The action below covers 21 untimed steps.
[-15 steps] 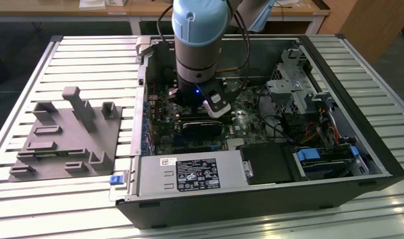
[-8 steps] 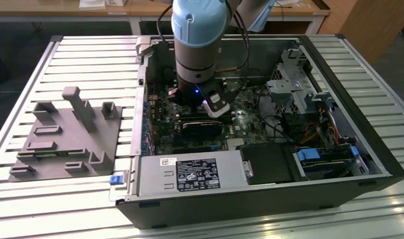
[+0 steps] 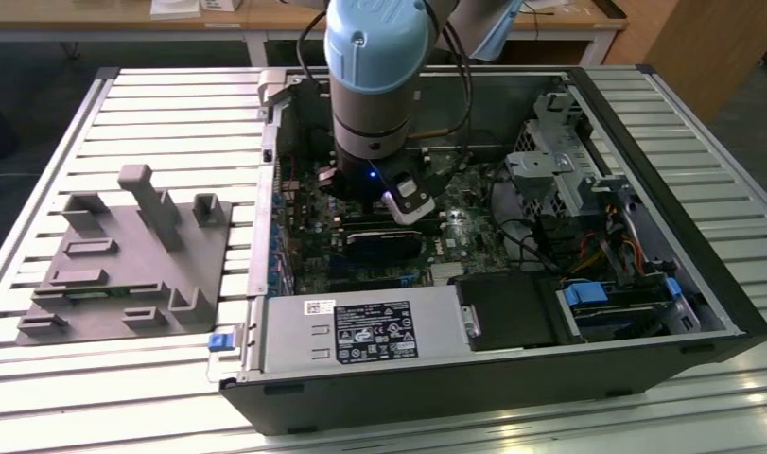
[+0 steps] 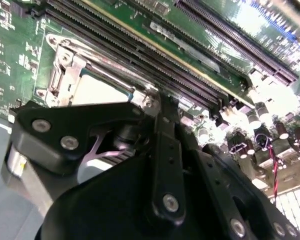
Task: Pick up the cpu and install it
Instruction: 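Install the second cpu locking lever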
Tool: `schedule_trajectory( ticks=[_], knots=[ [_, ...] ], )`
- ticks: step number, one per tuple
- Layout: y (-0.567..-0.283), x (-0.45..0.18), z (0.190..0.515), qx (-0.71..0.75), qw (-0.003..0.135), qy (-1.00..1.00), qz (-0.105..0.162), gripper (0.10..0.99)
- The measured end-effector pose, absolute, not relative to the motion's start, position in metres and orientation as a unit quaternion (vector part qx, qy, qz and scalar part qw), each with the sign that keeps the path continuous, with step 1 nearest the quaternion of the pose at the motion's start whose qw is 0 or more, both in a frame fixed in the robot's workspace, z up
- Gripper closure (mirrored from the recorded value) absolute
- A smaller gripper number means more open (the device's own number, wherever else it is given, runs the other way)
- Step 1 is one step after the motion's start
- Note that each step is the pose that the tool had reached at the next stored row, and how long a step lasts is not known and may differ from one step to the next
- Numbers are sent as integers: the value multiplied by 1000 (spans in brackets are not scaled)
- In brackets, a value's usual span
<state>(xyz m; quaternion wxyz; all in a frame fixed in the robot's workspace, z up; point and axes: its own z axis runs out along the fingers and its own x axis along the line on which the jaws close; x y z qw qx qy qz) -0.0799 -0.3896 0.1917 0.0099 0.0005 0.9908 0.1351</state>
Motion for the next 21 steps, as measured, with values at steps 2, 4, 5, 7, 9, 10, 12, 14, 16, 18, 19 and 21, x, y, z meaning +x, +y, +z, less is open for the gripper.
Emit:
schedule_trajectory(
  ticks=[2,4,5,7,9,10,12,14,16,18,19,21],
  knots=[
    [-390,-80,192,1,10,991,135,980],
    [-390,-80,192,0,10,991,135,980],
    [-390,-81,192,0,10,991,135,980],
    [-390,-81,196,1,10,991,136,980],
    [-390,-81,203,0,10,991,136,980],
    [-390,-81,207,0,10,991,136,980],
    [-390,-81,211,0,10,991,136,980],
    [-390,-81,215,0,10,991,136,980],
    [-390,-81,220,0,10,991,136,980],
    [-390,-81,224,0,10,991,136,980],
    [-390,-81,227,0,10,991,136,980],
    [-390,-81,231,0,10,991,136,980]
  ],
)
